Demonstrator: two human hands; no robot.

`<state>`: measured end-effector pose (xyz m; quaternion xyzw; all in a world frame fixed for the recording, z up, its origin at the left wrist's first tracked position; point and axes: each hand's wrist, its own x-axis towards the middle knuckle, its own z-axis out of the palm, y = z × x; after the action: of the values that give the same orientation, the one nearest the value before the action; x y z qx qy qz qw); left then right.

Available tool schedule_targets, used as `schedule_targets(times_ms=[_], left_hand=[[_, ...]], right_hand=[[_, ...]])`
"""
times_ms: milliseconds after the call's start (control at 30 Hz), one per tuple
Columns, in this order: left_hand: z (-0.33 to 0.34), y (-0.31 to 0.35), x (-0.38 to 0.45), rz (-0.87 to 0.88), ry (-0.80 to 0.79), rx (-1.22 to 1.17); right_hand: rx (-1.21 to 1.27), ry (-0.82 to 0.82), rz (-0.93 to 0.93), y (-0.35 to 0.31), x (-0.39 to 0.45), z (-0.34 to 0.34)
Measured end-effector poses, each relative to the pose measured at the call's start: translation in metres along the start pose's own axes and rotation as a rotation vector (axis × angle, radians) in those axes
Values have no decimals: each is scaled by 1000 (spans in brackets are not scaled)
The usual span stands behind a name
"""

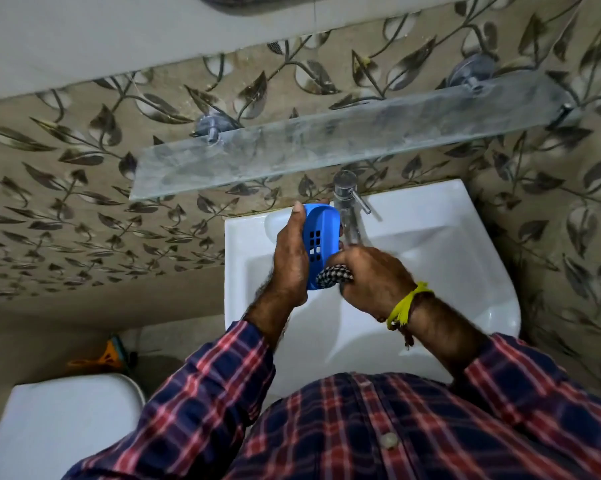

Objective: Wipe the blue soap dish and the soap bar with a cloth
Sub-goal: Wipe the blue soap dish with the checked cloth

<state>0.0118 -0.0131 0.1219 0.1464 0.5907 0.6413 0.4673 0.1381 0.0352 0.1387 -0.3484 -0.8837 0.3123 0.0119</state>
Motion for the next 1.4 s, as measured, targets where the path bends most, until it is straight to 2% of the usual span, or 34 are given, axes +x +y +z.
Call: schedule_targets(times_ms=[133,267,367,400,467,533,600,700,767,900,1033,1133,1300,1400], left_hand=[[2,-2,-2,88,-49,42],[2,-9,-2,145,-103,97],[-6,0,4,76,-14,94],[-11,5,7,70,-1,96],[-23,13,9,166,-33,176],[-31,11,6,315,-65,354],[-33,2,0,408,-86,490],[-28,-15,-10,494,14,580],[-24,-25,-16,478,57,560],[-23,-34,-25,457,55,545],[-33,-37,-28,497,90,538],[-30,-40,-31,525,113,577],[-36,-22,-28,520,96,434],[-35,-22,-30,526,117,490]], right_hand=[[373,-124,91,2,5,1],[557,-187,92,9,7,1],[730,-323,48,15,6,4],[766,-294,65,19,5,7],[808,-87,166,30,4,12],[710,179,259,44,6,13],[498,396,238,51,8,7],[285,625,48,44,2,-5],[210,693,-85,32,-6,-8],[8,613,-293,1,-14,-5],[-177,513,-351,-9,-21,0],[-118,503,-320,-12,-14,-3],[-200,554,-454,-16,-18,5],[-97,571,-380,-17,-12,5]])
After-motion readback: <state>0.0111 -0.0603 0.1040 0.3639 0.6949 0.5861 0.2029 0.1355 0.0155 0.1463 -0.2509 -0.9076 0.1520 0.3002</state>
